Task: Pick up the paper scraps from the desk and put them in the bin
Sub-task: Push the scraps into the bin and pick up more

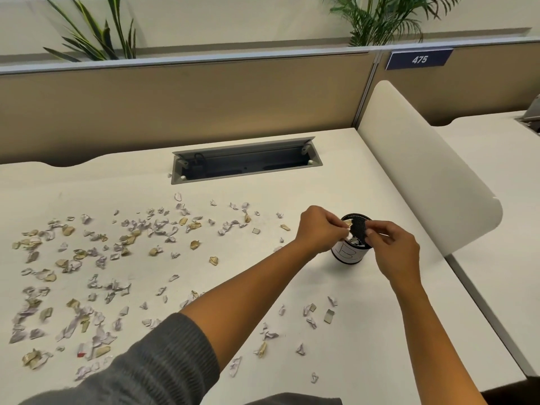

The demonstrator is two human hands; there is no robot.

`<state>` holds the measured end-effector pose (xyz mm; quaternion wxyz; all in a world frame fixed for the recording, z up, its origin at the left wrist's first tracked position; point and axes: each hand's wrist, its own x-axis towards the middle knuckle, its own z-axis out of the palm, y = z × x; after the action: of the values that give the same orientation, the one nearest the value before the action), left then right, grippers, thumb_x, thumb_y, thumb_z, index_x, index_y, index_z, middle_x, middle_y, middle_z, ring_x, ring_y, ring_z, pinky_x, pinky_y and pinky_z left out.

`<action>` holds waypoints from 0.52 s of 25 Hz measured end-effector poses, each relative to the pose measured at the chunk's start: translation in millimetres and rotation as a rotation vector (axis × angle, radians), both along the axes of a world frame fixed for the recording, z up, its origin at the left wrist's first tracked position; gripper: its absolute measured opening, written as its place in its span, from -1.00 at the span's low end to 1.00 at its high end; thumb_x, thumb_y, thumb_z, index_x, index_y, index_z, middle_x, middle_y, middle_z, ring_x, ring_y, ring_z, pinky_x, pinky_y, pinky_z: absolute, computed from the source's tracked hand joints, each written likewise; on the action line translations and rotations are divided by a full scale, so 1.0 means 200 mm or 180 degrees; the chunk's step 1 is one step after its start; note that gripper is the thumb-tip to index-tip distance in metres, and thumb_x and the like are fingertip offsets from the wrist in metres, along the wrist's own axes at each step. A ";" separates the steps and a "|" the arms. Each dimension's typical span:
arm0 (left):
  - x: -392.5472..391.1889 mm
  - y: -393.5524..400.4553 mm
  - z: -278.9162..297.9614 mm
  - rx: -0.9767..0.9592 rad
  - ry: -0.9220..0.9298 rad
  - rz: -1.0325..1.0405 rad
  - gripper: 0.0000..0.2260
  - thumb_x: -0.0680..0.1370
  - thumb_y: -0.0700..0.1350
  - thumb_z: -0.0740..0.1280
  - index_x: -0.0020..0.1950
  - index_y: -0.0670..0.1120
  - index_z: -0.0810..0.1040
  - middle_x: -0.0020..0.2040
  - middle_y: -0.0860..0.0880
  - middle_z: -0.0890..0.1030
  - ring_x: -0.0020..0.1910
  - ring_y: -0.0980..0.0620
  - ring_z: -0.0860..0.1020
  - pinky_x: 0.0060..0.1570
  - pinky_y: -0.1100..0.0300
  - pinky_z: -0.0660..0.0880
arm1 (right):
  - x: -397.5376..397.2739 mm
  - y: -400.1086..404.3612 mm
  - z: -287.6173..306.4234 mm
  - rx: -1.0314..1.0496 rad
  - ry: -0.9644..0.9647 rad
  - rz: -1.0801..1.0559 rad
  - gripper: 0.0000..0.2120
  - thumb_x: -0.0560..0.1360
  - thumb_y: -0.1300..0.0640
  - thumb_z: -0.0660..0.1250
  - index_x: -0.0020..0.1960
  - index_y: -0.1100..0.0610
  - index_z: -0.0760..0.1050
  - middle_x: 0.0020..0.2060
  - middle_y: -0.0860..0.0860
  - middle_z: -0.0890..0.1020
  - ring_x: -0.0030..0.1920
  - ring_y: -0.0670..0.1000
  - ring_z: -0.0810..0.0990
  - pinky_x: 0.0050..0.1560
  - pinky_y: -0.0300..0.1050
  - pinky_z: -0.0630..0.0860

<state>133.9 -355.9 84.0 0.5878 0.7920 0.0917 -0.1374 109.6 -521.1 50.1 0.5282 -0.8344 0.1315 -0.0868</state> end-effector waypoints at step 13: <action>0.10 -0.03 -0.03 -0.0060 -0.0010 -0.0124 -0.80 0.46 -0.36 0.34 -0.02 -0.19 0.71 -0.03 -0.14 0.71 -0.02 -0.09 0.67 0.02 0.06 0.64 | 0.00 -0.05 -0.04 0.0281 0.0069 -0.0103 -0.80 0.52 0.22 0.36 -0.05 -0.06 0.67 -0.17 -0.09 0.73 -0.13 -0.11 0.72 0.09 -0.06 0.62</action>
<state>154.8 -361.5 77.8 0.5926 0.7883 0.0740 -0.1483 110.5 -531.6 42.2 0.5615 -0.8089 0.1544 -0.0804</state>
